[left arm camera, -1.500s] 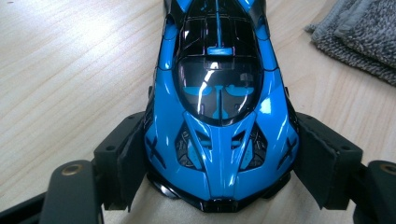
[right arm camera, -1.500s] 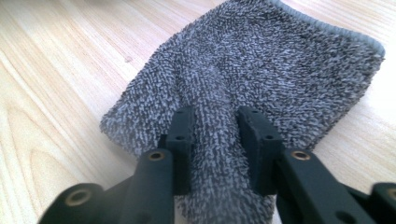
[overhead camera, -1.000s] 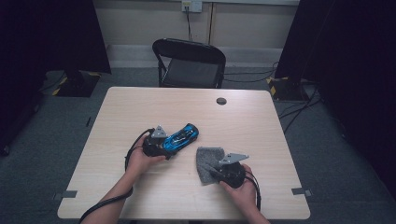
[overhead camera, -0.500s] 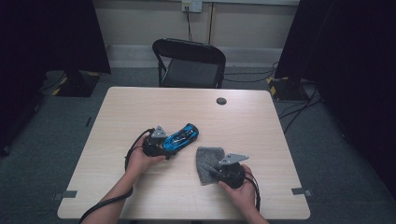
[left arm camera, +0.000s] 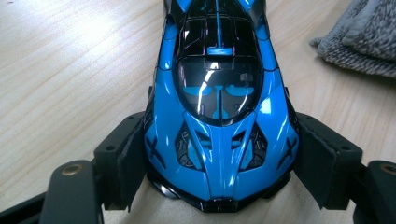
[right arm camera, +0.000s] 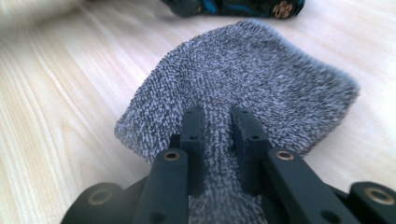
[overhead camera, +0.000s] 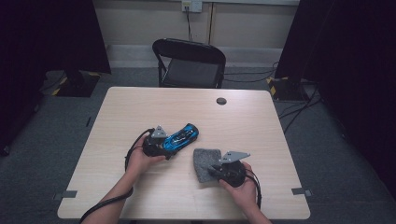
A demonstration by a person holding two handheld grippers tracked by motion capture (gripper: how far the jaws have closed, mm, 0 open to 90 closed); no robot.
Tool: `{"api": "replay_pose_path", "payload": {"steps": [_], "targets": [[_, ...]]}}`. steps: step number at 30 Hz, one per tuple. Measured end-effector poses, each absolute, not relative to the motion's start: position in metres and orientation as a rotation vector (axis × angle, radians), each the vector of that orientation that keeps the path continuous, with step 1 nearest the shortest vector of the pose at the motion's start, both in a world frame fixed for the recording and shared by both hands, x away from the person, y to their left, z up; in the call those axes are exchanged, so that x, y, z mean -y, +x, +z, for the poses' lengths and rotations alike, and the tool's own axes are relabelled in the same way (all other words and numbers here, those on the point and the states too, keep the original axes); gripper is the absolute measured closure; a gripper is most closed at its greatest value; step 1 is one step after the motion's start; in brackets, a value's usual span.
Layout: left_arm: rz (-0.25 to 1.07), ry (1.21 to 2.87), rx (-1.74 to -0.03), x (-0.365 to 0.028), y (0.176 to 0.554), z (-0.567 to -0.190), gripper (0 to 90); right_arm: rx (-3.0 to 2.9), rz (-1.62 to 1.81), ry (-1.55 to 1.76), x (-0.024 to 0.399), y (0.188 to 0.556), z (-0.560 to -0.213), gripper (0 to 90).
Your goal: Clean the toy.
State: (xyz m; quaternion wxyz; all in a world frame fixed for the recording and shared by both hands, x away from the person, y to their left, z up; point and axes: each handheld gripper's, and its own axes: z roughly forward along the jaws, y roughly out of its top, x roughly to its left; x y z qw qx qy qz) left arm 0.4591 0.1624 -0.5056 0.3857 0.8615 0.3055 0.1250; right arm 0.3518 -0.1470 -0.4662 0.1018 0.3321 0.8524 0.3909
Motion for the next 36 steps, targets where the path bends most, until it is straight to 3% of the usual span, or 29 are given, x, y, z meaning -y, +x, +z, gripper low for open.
{"api": "replay_pose_path", "payload": {"steps": [16, 21, 23, 31, 36], "targets": [[0.323, 2.188, -0.785, -0.162, 0.458, -0.506, 25.0, -2.511, 1.185, 0.957, 0.145, 0.369, -0.448, 79.2], [0.323, 2.188, -0.784, -0.162, 0.458, -0.506, 25.0, -2.550, 1.136, 0.908, 0.140, 0.369, -0.457, 78.1], [0.322, 2.190, -0.784, -0.163, 0.458, -0.506, 25.0, -2.559, 1.114, 0.913, 0.141, 0.367, -0.465, 76.1], [0.323, 2.186, -0.787, -0.162, 0.458, -0.506, 25.0, -2.470, 1.049, 1.043, 0.148, 0.358, -0.478, 54.0], [0.323, 2.185, -0.789, -0.162, 0.457, -0.506, 25.1, -2.420, 1.029, 1.106, 0.148, 0.350, -0.488, 48.9]]}}
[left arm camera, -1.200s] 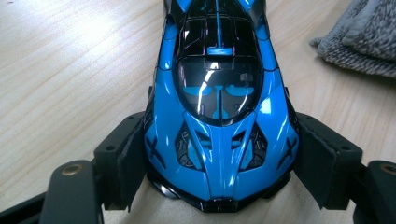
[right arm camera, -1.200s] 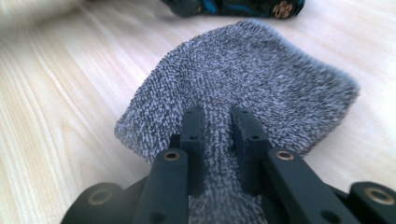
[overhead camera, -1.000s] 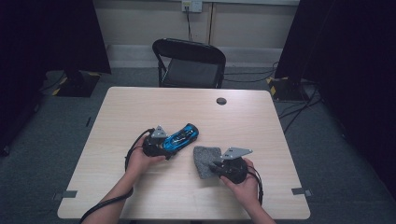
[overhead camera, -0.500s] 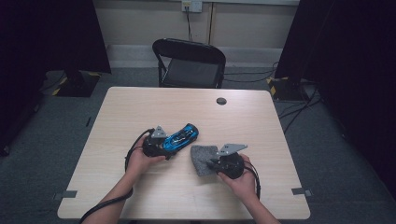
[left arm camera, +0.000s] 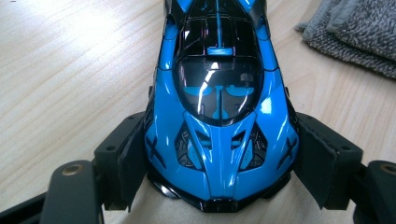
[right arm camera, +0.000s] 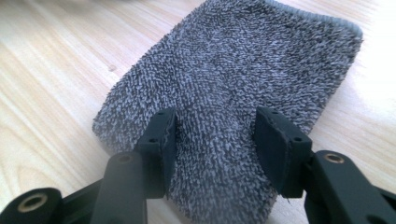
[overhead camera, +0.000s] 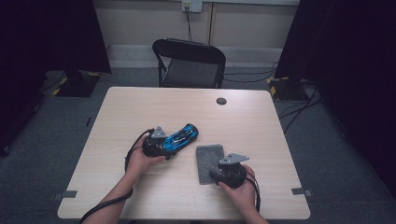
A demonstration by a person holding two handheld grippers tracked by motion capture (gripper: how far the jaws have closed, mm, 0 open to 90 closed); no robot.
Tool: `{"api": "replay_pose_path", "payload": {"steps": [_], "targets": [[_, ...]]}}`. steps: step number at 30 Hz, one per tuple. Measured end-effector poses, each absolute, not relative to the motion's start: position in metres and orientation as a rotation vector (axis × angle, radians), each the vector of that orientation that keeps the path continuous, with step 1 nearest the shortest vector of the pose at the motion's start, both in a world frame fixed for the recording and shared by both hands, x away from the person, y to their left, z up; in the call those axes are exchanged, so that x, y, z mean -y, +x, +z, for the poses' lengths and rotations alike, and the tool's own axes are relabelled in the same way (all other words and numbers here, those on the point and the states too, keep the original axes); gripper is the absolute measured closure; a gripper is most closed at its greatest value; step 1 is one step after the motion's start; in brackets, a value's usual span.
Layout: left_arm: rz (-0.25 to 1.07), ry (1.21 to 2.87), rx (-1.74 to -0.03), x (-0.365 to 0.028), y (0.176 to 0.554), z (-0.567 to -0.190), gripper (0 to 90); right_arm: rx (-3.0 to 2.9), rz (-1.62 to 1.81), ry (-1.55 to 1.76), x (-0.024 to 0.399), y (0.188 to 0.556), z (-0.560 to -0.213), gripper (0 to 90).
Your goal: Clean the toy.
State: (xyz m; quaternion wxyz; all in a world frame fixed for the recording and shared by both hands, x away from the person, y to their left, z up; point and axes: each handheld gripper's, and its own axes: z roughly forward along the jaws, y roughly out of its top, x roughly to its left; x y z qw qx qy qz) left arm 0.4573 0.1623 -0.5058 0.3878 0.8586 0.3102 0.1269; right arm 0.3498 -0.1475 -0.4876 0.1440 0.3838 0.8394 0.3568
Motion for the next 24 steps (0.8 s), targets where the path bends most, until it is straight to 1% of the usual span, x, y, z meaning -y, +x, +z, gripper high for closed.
{"api": "replay_pose_path", "payload": {"steps": [4, 10, 17, 18, 19, 20, 24], "targets": [[0.322, 2.184, -0.790, -0.1623, 0.4573, -0.5059, 25.1, -2.398, 0.968, 1.098, 0.1405, 0.3471, -0.4898, 46.8], [0.323, 2.184, -0.790, -0.1623, 0.4571, -0.5058, 25.1, -2.389, 1.025, 1.113, 0.1449, 0.3475, -0.4935, 46.5], [0.323, 2.185, -0.790, -0.1623, 0.4571, -0.5058, 25.0, -2.396, 1.001, 1.111, 0.1429, 0.3478, -0.4919, 46.3], [0.323, 2.185, -0.790, -0.1623, 0.4571, -0.5058, 25.0, -2.396, 1.002, 1.111, 0.1428, 0.3478, -0.4919, 44.7], [0.322, 2.185, -0.789, -0.1623, 0.4572, -0.5058, 25.0, -2.411, 1.021, 1.104, 0.1436, 0.3476, -0.4919, 34.4], [0.323, 2.185, -0.790, -0.1623, 0.4571, -0.5058, 25.0, -2.443, 1.046, 1.069, 0.1444, 0.3475, -0.4931, 32.9], [0.323, 2.185, -0.790, -0.1623, 0.4572, -0.5058, 25.1, -2.454, 1.016, 1.052, 0.1422, 0.3478, -0.4921, 34.8]]}}
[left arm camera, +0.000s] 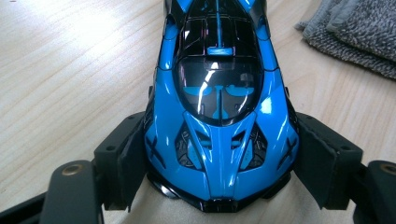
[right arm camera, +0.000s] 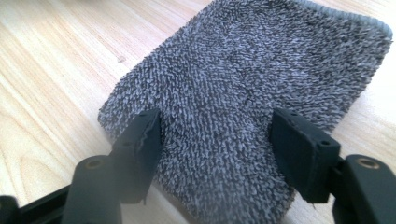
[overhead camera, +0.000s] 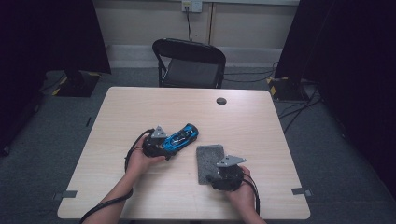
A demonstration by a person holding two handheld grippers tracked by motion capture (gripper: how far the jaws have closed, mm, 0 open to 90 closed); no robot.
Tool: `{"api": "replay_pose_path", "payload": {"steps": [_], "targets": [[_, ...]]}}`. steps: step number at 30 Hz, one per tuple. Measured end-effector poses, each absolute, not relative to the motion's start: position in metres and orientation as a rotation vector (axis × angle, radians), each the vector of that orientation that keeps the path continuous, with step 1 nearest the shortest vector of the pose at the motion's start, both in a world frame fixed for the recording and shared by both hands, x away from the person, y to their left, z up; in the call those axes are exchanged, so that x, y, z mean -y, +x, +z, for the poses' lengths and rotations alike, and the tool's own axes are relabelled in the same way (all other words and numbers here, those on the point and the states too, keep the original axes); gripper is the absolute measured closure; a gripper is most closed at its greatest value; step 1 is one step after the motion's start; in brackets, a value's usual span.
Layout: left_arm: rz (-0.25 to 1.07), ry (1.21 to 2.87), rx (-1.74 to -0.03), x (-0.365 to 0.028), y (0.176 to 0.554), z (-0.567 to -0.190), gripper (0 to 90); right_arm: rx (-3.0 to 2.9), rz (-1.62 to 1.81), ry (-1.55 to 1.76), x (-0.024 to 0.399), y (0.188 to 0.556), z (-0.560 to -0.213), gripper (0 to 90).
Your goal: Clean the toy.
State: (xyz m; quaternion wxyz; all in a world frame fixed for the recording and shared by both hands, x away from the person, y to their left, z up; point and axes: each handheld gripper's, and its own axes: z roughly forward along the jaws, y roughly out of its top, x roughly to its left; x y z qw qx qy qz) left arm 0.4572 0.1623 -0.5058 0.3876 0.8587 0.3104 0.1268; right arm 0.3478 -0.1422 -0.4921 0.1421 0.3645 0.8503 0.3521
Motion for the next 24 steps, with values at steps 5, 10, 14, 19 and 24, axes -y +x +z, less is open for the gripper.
{"api": "replay_pose_path", "payload": {"steps": [5, 10, 14, 19, 24], "targets": [[0.323, 2.186, -0.789, -0.162, 0.457, -0.506, 25.0, -2.471, 1.018, 1.033, 0.143, 0.348, -0.491, 50.9], [0.323, 2.188, -0.787, -0.162, 0.457, -0.506, 25.1, -2.501, 0.988, 0.968, 0.139, 0.346, -0.489, 67.9], [0.323, 2.189, -0.786, -0.162, 0.457, -0.506, 25.1, -2.506, 0.975, 0.983, 0.137, 0.345, -0.487, 72.2], [0.323, 2.186, -0.789, -0.162, 0.457, -0.506, 25.1, -2.523, 0.970, 0.981, 0.137, 0.347, -0.485, 75.1], [0.322, 2.185, -0.789, -0.162, 0.457, -0.506, 25.0, -2.537, 0.996, 0.977, 0.139, 0.351, -0.480, 76.1]]}}
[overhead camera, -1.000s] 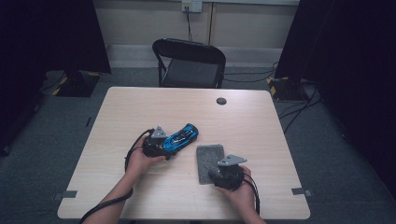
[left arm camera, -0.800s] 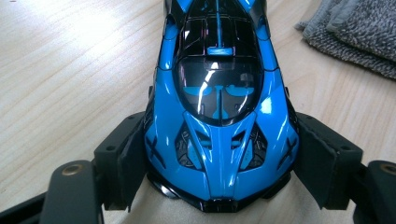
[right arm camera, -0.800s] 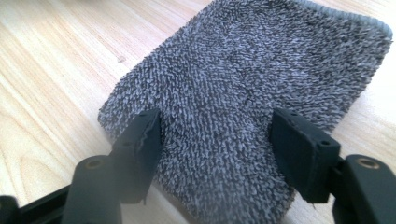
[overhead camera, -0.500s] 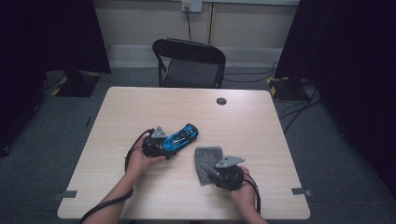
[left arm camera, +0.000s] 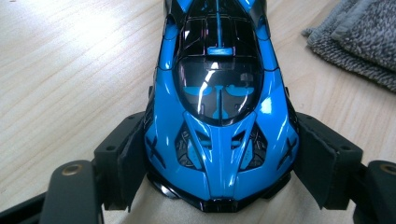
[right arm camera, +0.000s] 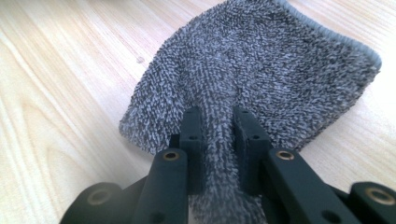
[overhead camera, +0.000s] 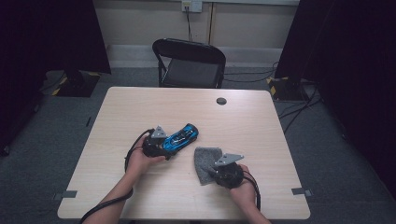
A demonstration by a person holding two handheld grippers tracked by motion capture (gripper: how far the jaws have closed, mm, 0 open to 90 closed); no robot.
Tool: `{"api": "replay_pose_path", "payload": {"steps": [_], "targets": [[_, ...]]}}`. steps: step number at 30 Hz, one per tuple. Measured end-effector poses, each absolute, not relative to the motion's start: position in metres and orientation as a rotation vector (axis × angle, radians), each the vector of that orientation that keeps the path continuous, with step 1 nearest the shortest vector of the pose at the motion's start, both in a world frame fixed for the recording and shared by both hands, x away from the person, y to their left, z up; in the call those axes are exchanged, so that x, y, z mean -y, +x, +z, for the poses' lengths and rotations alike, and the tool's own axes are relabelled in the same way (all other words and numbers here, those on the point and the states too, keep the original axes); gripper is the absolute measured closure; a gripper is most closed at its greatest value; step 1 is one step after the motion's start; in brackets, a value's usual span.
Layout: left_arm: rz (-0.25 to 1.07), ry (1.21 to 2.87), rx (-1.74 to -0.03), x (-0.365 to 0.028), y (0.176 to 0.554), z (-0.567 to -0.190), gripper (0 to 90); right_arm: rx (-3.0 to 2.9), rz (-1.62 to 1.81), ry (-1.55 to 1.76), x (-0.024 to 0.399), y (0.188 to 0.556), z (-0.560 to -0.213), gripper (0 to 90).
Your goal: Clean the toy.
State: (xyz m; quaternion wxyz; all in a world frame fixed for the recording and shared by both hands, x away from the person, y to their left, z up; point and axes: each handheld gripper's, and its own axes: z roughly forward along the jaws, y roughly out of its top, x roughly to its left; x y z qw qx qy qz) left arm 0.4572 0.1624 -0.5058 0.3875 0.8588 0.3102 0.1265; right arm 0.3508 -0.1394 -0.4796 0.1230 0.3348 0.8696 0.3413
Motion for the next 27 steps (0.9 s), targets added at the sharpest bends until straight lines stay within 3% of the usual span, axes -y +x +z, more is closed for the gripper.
{"api": "replay_pose_path", "payload": {"steps": [14, 27], "targets": [[0.325, 2.188, -0.789, -0.162, 0.457, -0.506, 25.1, -2.514, 1.070, 1.115, 0.142, 0.348, -0.490, 72.2], [0.323, 2.189, -0.789, -0.163, 0.457, -0.506, 25.0, -2.510, 1.128, 1.050, 0.147, 0.346, -0.494, 70.3]]}}
